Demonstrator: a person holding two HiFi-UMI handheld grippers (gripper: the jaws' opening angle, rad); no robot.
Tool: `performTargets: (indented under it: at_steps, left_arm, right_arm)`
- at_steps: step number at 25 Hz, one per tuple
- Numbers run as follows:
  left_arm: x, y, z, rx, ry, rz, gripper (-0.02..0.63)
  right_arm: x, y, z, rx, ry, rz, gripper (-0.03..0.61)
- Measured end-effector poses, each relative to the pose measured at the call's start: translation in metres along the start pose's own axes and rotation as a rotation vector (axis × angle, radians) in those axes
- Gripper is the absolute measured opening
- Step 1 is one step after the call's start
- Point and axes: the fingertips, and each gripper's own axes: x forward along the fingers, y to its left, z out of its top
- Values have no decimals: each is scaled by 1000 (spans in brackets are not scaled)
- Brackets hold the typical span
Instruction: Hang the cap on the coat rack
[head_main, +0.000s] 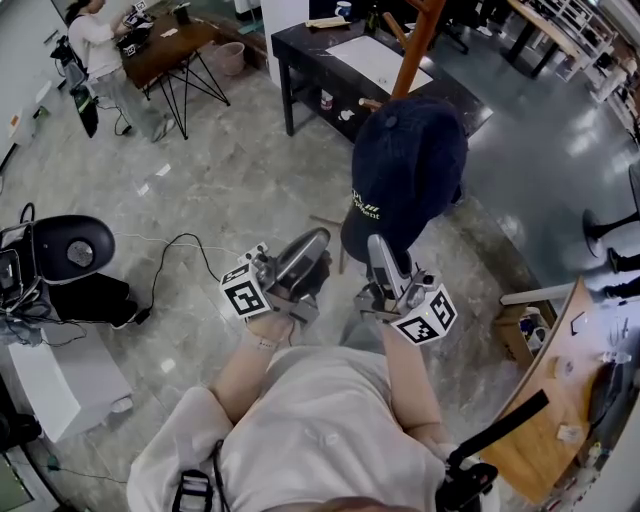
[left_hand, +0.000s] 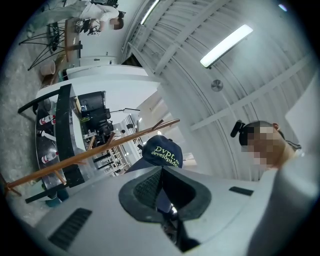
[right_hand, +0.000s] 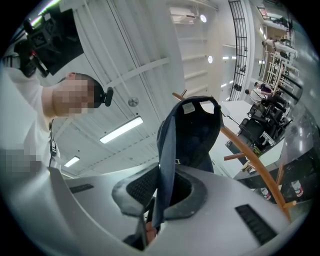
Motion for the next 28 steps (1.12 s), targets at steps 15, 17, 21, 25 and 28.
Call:
performTargets:
  at_steps: [15, 17, 21, 25, 28]
  left_arm:
    - [159, 74, -13, 11, 40, -29, 8]
    - [190, 85, -20, 15, 45, -32, 8]
    - [250, 112, -31, 22, 45, -26, 8]
    - [285, 129, -38, 38, 41, -18, 8]
    - [305, 135, -42, 55, 27, -9, 8]
  right_arm:
    - [14, -138, 88, -39, -50, 60, 38]
    - [11, -163, 108, -40, -59, 69, 40]
    - [9, -220, 143, -29, -71, 91, 40]
    - [9, -255, 164, -16, -82, 119, 40]
    - [7, -270, 179, -9, -94, 154, 39]
